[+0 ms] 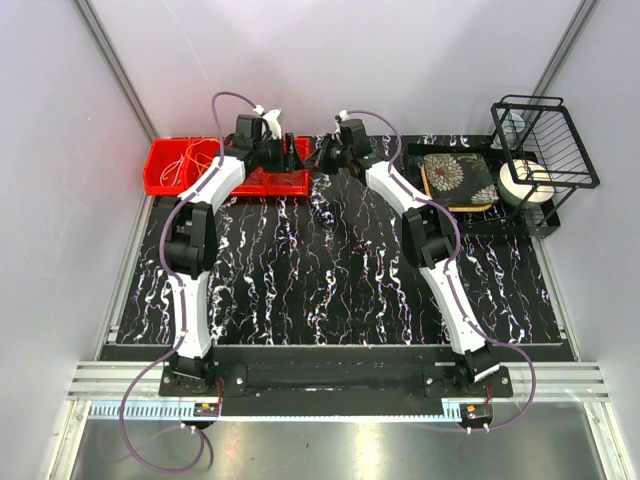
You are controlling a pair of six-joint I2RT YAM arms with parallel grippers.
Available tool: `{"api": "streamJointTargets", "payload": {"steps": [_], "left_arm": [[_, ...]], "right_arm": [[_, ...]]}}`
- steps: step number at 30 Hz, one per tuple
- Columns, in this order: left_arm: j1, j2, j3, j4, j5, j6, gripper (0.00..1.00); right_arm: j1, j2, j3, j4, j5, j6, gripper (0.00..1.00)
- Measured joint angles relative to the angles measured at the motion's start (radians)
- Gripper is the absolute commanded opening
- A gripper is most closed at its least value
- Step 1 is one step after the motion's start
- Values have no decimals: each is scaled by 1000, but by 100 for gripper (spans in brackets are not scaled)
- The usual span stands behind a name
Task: Untangle the cables
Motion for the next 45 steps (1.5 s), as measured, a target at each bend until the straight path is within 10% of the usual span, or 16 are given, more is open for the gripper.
{"api": "streamJointTargets", "payload": {"steps": [13, 24, 32, 40, 45], "left_arm": [[-4, 20, 0, -2, -10, 71, 44], [-22, 24, 0, 6, -29, 86, 56], [-26, 24, 0, 15, -36, 93, 7], [-27, 24, -2, 16, -44, 93, 0], [-27, 24, -6, 17, -53, 93, 0]], "right_arm": [[0, -2, 4, 0, -49, 35, 0], [0, -2, 13, 0, -72, 66, 0], [0, -2, 15, -1, -82, 70, 0], [0, -2, 15, -1, -84, 71, 0], [0, -3, 15, -5, -87, 77, 45]]}}
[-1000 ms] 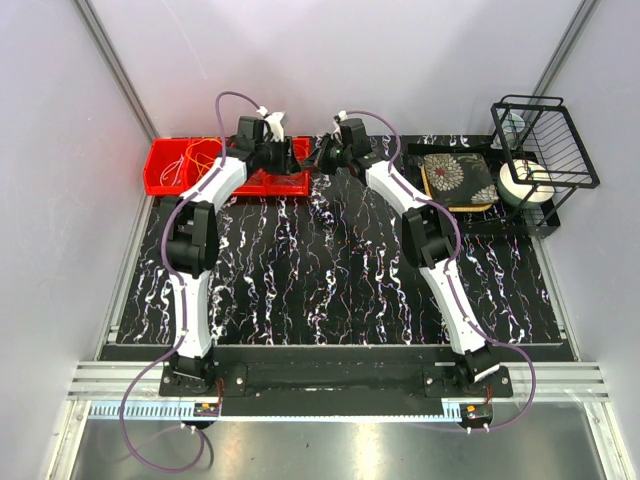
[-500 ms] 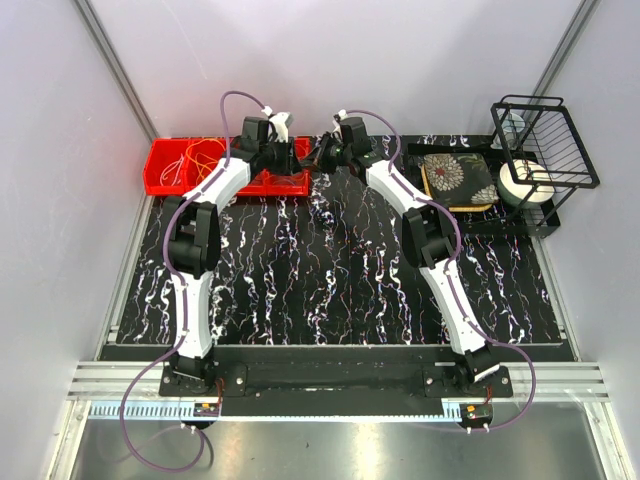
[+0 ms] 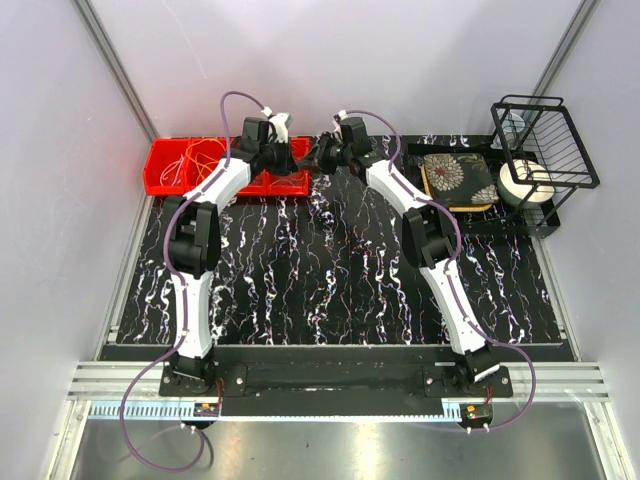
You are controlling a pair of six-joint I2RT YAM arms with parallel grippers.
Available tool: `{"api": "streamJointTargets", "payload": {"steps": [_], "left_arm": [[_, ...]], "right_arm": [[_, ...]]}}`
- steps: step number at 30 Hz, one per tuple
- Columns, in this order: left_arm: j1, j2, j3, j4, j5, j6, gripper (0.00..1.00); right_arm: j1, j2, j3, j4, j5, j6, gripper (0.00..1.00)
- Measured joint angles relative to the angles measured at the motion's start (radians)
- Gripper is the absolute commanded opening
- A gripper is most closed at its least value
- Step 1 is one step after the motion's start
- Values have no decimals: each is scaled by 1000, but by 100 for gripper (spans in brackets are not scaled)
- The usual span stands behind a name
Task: Untangle the cables
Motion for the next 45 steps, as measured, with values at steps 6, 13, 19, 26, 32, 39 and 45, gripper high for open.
{"api": "streamJointTargets", "payload": {"steps": [6, 13, 19, 26, 32, 39, 45], "left_arm": [[0, 0, -3, -8, -51, -2, 0], [2, 0, 5, -55, -100, -8, 0], [11, 2, 11, -86, -96, -36, 0], [23, 24, 101, -133, -35, -114, 0], [32, 24, 114, -134, 18, -219, 0], [64, 26, 141, -116, 82, -338, 0], [97, 83, 219, -30, 132, -459, 0]], "right_arm": [[-13, -26, -10, -34, -15, 3, 54], [-50, -189, -171, -56, -17, 4, 53], [-84, -307, -296, -53, -10, 4, 52], [-90, -370, -426, -47, -9, 4, 52], [-90, -390, -491, -49, 8, 2, 50], [-90, -411, -550, -48, 10, 2, 49], [-90, -455, -626, -48, 14, 3, 49]]}}
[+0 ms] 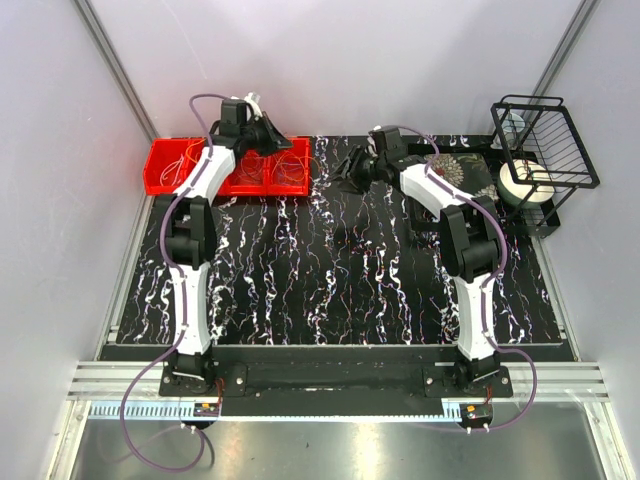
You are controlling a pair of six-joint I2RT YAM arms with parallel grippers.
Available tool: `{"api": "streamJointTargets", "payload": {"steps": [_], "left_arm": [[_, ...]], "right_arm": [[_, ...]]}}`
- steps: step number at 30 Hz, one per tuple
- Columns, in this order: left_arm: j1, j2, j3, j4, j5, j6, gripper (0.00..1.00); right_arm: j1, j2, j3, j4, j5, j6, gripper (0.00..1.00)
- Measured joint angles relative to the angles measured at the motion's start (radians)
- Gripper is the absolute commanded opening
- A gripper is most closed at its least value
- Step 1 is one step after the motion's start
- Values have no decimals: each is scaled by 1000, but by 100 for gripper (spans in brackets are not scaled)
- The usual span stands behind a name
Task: Untangle the cables
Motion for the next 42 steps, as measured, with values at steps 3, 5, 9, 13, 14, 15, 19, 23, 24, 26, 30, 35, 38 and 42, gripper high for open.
{"api": "streamJointTargets", "payload": {"steps": [3, 5, 9, 13, 14, 15, 19, 23, 24, 26, 30, 35, 38, 42], "left_arm": [[19, 51, 20, 49, 25, -76, 0], [26, 87, 29, 67, 37, -114, 0], [39, 159, 58, 81, 58, -175, 0], [38, 188, 68, 93, 61, -207, 0], [37, 191, 70, 97, 61, -214, 0], [37, 195, 77, 101, 59, -221, 0], [29, 217, 121, 119, 42, -241, 4], [18, 248, 183, 133, -3, -248, 26], [17, 254, 198, 134, -16, -248, 30], [16, 262, 214, 135, -31, -243, 39], [9, 262, 215, 133, -53, -229, 57], [3, 220, 137, 116, -83, -179, 63], [-1, 185, 116, 68, -112, -137, 64], [-9, 117, 110, 18, -156, -65, 64]], "right_arm": [[0, -21, -40, 0, 0, 0, 49], [0, -29, -61, 0, -1, -1, 48], [0, -34, -84, 0, -2, -1, 48], [0, -34, -87, 0, -5, -1, 48], [0, -34, -87, 1, -7, 0, 48], [0, -34, -87, 1, -9, 0, 47], [0, -34, -87, 1, -10, 0, 47], [0, -34, -87, 1, -10, 0, 47], [0, -34, -87, 1, -10, 0, 47], [0, -34, -87, 1, -10, 0, 47], [0, -40, -95, 1, -11, 0, 47], [1, -50, -101, 1, -12, 1, 47], [1, -60, -105, 1, -15, 1, 47], [3, -76, -117, 2, -18, 1, 47]]}}
